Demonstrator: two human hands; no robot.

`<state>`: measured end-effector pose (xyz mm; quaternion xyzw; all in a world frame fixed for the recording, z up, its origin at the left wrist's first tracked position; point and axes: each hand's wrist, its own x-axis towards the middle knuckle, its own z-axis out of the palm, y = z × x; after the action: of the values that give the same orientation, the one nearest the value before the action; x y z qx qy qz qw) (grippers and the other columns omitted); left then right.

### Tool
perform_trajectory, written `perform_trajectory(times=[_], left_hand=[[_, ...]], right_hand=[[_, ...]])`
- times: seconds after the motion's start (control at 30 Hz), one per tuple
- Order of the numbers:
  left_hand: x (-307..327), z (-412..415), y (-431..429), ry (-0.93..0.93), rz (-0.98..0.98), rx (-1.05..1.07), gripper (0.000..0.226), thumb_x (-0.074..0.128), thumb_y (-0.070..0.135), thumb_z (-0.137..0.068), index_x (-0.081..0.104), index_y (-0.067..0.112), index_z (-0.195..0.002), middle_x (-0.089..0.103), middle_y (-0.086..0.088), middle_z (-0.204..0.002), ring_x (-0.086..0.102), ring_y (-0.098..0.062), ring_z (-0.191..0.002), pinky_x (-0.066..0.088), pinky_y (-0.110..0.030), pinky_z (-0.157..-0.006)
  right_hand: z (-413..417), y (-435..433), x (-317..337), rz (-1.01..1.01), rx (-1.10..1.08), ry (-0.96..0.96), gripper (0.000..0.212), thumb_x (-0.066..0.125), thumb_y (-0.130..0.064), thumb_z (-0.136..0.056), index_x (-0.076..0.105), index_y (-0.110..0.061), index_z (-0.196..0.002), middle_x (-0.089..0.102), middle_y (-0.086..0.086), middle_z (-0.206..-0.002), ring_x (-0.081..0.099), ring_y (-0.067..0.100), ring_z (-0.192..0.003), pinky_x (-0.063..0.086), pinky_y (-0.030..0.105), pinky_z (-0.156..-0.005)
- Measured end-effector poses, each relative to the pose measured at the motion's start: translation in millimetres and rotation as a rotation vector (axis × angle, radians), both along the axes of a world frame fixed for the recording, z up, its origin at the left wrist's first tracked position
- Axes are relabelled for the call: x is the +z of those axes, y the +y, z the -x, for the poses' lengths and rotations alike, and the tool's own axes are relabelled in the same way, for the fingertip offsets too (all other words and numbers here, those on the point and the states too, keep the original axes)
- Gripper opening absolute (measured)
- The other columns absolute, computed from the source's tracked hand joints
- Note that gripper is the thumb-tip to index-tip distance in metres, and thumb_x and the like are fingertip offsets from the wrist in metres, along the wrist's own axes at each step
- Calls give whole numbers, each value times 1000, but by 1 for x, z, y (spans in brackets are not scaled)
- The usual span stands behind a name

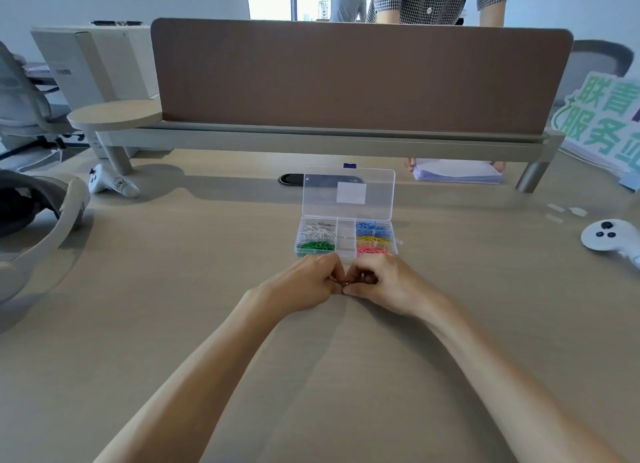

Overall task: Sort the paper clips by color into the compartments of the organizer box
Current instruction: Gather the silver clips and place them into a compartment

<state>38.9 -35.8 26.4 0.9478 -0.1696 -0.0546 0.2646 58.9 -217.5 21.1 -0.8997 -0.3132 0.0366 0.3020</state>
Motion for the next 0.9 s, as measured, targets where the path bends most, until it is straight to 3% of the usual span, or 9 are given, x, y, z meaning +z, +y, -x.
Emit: perform_trajectory(times=[0.13, 0.23, 0.37, 0.5, 0.6, 0.7, 0.8, 0.9], left_hand=[[-4, 2, 1, -42, 94, 42, 14, 68, 15, -86, 56, 22, -86, 55, 7, -86, 51, -12, -80, 42, -22, -67], [-6, 2, 2, -88, 133, 65, 15, 72, 17, -83, 58, 24, -82, 57, 10, -84, 51, -4, -74, 39, -11, -62], [-3, 3, 4, -110, 160, 66, 13, 73, 19, -82, 61, 24, -82, 54, 17, -78, 50, 7, -68, 37, -7, -60], [3, 3, 8, -84, 202, 79, 5, 69, 17, -85, 64, 19, -85, 58, 13, -77, 50, 2, -62, 38, -9, -58], [2, 1, 14, -68, 248, 158, 5, 68, 23, -86, 64, 26, -86, 60, 14, -82, 51, -2, -72, 38, -9, -62], [-1, 0, 18, -68, 315, 214, 9, 69, 25, -86, 63, 30, -83, 62, 13, -82, 53, -9, -77, 38, -11, -65], [-1, -2, 20, -90, 354, 238, 8, 69, 23, -86, 63, 28, -83, 60, 13, -78, 49, -6, -70, 36, -8, -61], [4, -8, 21, -130, 355, 269, 6, 69, 21, -86, 64, 23, -84, 59, 14, -74, 48, -7, -68, 36, -8, -60]], right_hand=[[3, 0, -8, -91, -52, -48, 6, 70, -23, -84, 68, -22, -79, 63, -9, -77, 56, 4, -73, 44, 20, -64], [6, -1, -14, -149, -85, -107, 4, 70, -24, -85, 70, -23, -81, 64, -9, -76, 57, 6, -72, 44, 19, -62], [12, 0, -11, -221, -92, -112, 4, 70, -21, -85, 73, -21, -82, 63, -11, -71, 52, 3, -65, 36, 13, -57], [14, -3, -7, -393, -167, 1, 2, 73, -20, -84, 75, -21, -84, 64, -23, -66, 49, 0, -54, 35, 11, -54], [12, -5, -9, -448, -207, 35, 6, 75, -21, -82, 74, -27, -81, 68, -16, -75, 48, 1, -57, 39, 14, -57], [12, -9, -8, -330, -109, 10, 5, 77, -17, -79, 76, -20, -83, 66, -14, -72, 52, -1, -63, 37, 11, -60], [12, -12, 0, -119, -3, -24, 13, 77, -19, -79, 77, -18, -92, 63, -15, -80, 57, -4, -77, 39, 9, -67], [9, -9, 6, 69, 40, -53, 11, 74, -24, -83, 74, -22, -94, 60, -11, -88, 56, 3, -85, 45, 20, -78]])
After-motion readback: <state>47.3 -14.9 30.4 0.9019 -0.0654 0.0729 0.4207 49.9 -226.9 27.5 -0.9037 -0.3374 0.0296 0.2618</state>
